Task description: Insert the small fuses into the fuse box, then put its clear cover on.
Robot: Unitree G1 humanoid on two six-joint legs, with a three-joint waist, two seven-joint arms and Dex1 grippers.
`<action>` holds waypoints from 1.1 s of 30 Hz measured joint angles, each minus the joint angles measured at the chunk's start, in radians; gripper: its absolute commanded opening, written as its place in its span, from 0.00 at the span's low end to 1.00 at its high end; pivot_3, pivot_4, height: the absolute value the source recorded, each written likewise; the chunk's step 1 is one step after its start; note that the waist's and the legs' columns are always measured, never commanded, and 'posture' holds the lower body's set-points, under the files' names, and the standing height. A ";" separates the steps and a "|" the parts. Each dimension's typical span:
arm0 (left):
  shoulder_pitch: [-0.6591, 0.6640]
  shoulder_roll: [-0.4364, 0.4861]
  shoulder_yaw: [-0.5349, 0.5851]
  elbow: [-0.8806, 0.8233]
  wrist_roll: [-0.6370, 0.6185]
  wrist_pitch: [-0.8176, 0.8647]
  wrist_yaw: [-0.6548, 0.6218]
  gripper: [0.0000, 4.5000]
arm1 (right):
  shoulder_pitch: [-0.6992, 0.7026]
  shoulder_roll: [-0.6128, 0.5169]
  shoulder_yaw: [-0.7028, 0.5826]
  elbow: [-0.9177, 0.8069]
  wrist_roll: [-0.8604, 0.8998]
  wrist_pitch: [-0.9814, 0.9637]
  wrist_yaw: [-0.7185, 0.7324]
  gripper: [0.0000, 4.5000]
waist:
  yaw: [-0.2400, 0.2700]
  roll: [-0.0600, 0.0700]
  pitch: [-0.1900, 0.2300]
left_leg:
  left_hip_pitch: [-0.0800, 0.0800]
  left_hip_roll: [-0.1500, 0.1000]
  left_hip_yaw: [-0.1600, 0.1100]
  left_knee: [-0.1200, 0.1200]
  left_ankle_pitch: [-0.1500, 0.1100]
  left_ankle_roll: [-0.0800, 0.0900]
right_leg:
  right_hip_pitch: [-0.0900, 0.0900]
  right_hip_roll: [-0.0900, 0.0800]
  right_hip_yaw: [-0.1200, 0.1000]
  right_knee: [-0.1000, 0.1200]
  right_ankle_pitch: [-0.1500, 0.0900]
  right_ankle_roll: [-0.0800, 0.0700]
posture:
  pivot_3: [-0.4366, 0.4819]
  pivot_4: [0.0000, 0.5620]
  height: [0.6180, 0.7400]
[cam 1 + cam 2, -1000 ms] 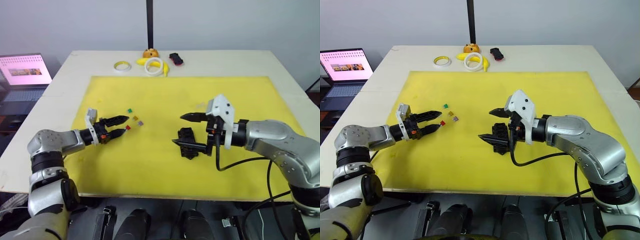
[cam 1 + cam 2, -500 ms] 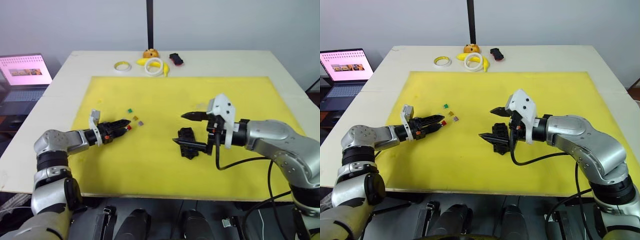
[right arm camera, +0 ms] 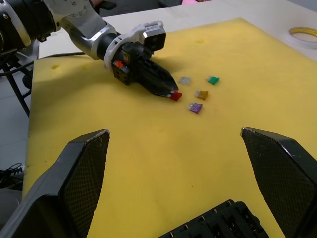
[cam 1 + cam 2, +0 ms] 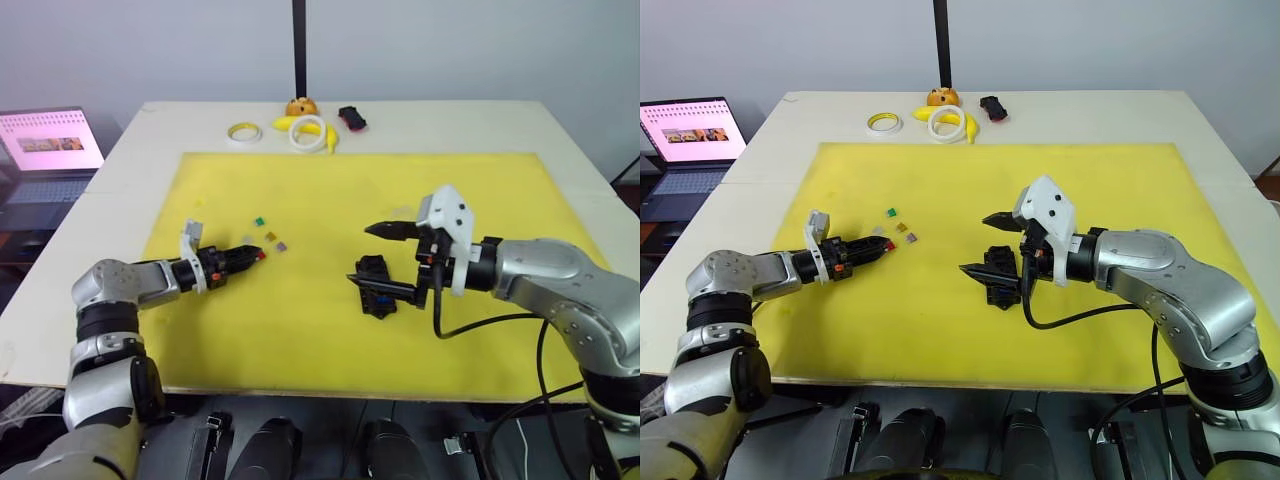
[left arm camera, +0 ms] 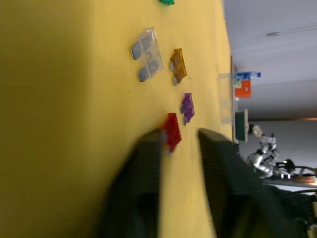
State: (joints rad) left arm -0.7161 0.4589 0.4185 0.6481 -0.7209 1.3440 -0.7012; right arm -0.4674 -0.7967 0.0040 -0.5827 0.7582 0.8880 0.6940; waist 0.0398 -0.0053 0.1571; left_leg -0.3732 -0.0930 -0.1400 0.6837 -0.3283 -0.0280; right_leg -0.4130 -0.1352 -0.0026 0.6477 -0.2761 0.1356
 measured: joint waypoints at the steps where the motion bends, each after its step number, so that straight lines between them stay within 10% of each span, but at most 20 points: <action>1: 0.000 0.000 -0.001 0.002 0.002 -0.003 -0.001 0.20 | 0.006 -0.004 0.000 0.000 0.000 0.000 0.000 1.00 | 0.000 0.000 0.000 | 0.000 0.000 0.000 0.000 0.000 0.000 | 0.000 0.000 0.000 0.000 0.000 0.000 | 0.48 0.27 1.00; 33: 0.038 0.117 -0.034 -0.169 -0.043 0.065 -0.063 0.00 | 0.044 0.014 -0.073 -0.007 0.072 0.051 -0.035 1.00 | -0.051 0.004 -0.002 | -0.005 0.004 0.001 -0.002 0.002 -0.003 | -0.010 0.003 0.000 0.004 0.000 0.000 | 0.48 0.27 1.00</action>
State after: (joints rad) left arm -0.6781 0.5758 0.3846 0.4795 -0.7637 1.4086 -0.7642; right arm -0.4231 -0.7823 -0.0690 -0.5902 0.8306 0.9391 0.6587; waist -0.0114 -0.0013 0.1547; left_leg -0.3785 -0.0888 -0.1392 0.6814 -0.3265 -0.0313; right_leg -0.4227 -0.1326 -0.0024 0.6512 -0.2761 0.1358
